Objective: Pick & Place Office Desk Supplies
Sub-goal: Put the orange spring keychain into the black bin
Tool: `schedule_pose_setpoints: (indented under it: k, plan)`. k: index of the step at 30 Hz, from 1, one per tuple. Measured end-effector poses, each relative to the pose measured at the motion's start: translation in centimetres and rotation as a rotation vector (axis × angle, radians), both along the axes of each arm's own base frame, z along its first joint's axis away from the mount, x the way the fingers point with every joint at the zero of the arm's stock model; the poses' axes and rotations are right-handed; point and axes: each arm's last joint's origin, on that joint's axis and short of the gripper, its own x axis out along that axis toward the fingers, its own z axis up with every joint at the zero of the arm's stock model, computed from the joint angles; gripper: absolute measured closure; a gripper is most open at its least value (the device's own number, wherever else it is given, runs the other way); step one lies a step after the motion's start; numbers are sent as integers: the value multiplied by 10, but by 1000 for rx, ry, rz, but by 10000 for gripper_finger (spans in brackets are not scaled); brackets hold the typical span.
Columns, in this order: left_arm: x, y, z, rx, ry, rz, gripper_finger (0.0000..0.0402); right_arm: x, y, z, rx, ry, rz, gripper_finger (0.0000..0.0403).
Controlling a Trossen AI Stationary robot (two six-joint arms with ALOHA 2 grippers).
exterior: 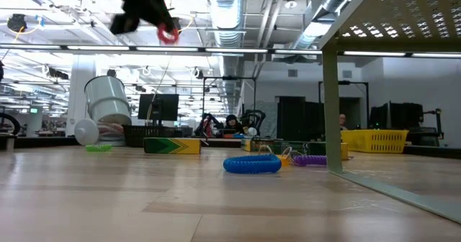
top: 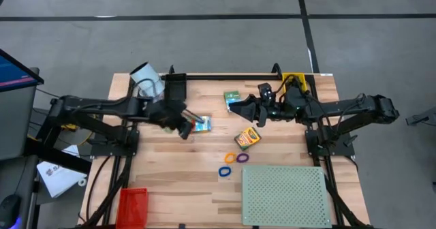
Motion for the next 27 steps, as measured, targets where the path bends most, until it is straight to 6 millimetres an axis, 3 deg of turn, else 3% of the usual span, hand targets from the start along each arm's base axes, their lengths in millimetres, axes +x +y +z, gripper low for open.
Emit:
schedule_pose_setpoints:
  k: [4, 8, 17, 27]
  plan:
    - [18, 31, -6, 77, 91, 5, 398, 0, -2, 0, 7, 3, -8, 222]
    - [26, 74, -6, 156, 230, 27, 398, 0, -2, 0, 15, 3, -6, 221]
    - [6, 164, -19, 180, 562, 92, 398, 0, 3, -1, 22, 7, 17, 222]
    - [-5, 216, -49, 208, 710, 189, 398, 0, 4, -2, 21, 15, 21, 222]
